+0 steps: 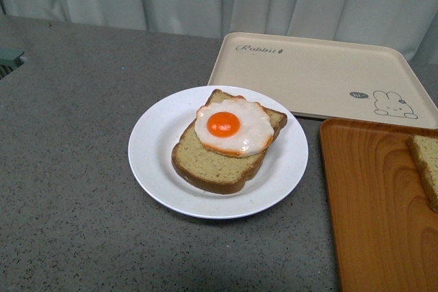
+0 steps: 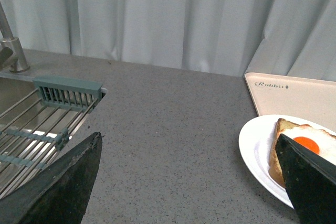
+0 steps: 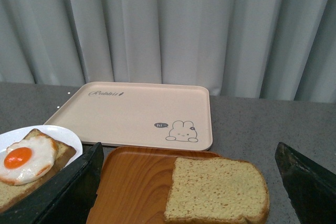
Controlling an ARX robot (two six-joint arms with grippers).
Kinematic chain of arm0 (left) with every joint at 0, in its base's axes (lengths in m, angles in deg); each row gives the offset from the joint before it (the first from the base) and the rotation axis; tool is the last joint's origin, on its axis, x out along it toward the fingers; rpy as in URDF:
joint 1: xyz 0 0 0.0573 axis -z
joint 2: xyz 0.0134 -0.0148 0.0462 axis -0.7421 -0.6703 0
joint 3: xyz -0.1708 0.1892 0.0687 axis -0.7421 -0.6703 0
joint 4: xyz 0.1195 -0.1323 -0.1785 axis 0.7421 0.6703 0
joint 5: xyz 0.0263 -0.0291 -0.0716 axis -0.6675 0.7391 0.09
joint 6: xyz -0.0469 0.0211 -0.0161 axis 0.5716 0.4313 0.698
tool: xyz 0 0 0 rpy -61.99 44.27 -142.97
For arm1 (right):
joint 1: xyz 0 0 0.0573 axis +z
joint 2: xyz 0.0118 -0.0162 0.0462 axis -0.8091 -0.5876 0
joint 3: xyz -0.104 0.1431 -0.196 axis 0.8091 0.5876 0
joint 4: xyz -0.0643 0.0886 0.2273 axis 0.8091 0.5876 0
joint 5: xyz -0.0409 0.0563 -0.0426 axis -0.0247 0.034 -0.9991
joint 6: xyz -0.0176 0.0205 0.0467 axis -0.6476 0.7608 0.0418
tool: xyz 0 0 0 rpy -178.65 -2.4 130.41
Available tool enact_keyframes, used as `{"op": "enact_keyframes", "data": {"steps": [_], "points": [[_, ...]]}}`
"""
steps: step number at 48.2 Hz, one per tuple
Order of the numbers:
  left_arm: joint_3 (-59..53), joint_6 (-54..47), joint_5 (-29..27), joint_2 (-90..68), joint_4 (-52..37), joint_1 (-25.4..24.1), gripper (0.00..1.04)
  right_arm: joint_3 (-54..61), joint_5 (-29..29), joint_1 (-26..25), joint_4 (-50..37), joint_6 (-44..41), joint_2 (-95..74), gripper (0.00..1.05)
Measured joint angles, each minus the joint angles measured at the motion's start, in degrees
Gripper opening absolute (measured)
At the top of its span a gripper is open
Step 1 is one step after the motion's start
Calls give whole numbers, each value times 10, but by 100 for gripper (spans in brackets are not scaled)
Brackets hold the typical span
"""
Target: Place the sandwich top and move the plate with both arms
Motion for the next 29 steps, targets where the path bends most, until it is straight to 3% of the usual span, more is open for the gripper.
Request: {"op": "enact_keyframes", "data": {"steps": [29], "points": [[0, 0, 0, 0, 0, 0, 98, 0, 0, 0, 0, 0, 0, 96]]}}
